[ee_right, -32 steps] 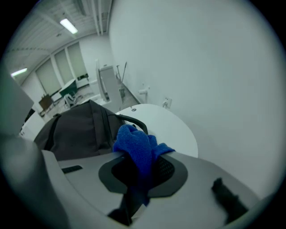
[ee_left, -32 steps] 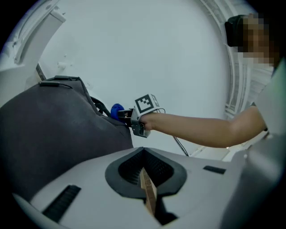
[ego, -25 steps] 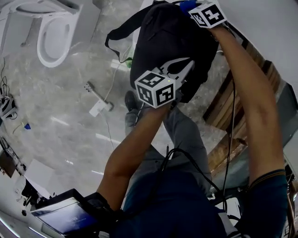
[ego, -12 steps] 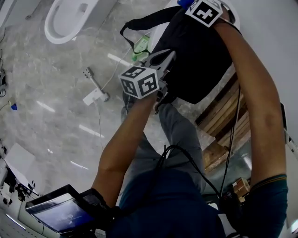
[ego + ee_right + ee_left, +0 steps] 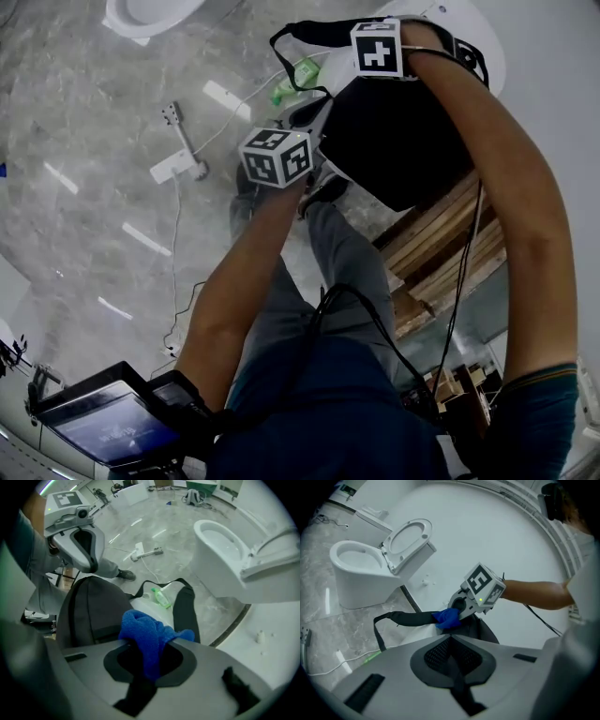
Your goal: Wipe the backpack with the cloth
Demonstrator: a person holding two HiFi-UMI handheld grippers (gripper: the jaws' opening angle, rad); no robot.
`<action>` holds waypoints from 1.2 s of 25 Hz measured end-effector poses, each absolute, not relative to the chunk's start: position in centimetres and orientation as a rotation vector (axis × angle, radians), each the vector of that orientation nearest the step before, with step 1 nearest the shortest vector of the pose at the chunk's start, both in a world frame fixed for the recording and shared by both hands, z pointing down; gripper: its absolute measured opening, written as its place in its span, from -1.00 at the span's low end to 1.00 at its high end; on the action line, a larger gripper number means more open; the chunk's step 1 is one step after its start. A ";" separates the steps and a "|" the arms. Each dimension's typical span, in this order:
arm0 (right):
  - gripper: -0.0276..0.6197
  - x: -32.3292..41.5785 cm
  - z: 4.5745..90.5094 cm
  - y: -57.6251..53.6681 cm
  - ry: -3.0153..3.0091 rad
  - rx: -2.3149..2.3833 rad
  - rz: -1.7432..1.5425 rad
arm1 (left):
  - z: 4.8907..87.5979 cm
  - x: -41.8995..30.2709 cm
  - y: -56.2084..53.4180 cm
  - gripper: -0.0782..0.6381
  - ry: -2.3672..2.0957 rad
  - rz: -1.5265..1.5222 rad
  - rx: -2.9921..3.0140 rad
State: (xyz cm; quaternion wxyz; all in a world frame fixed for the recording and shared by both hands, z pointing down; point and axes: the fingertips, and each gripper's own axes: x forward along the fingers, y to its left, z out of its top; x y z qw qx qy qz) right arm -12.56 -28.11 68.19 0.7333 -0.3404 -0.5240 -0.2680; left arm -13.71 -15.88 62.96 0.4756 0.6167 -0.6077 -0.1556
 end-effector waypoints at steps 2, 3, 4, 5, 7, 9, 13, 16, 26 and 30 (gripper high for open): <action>-0.75 -11.2 68.6 -26.1 -1.085 -0.804 -0.580 | 63.7 -13.6 -15.0 -0.77 -1.502 -0.384 1.475; -0.75 -10.7 68.8 -25.6 -1.052 -0.824 -0.589 | 64.1 -13.6 -14.7 -0.77 -1.509 -0.381 1.460; -0.75 -10.2 69.0 -25.2 -1.018 -0.842 -0.604 | 64.5 -13.5 -14.4 -0.77 -1.516 -0.374 1.445; -0.75 -9.9 69.1 -24.7 -0.993 -0.860 -0.614 | 64.9 -13.5 -14.1 -0.77 -1.521 -0.366 1.432; -0.74 -9.7 69.3 -22.4 -0.997 -0.902 -0.564 | 65.7 -13.3 -13.3 -0.77 -1.528 -0.347 1.410; -0.75 -9.0 69.5 -19.5 -0.991 -0.935 -0.491 | 66.4 -13.3 -12.4 -0.77 -1.531 -0.326 1.394; -0.75 -8.0 70.4 -14.8 -0.949 -0.935 -0.499 | 68.0 -13.2 -10.1 -0.77 -1.522 -0.267 1.384; -0.75 -7.7 70.9 -11.6 -0.977 -0.880 -0.495 | 69.0 -13.4 -8.5 -0.77 -1.508 -0.219 1.382; -0.74 -10.5 71.5 -2.5 -1.632 -0.521 -0.566 | 72.1 -13.7 -3.4 -0.77 -1.438 -0.003 1.391; -0.74 -11.1 69.1 -2.3 -1.978 -0.222 -0.300 | 72.3 -13.4 -3.2 -0.77 -1.439 0.051 1.409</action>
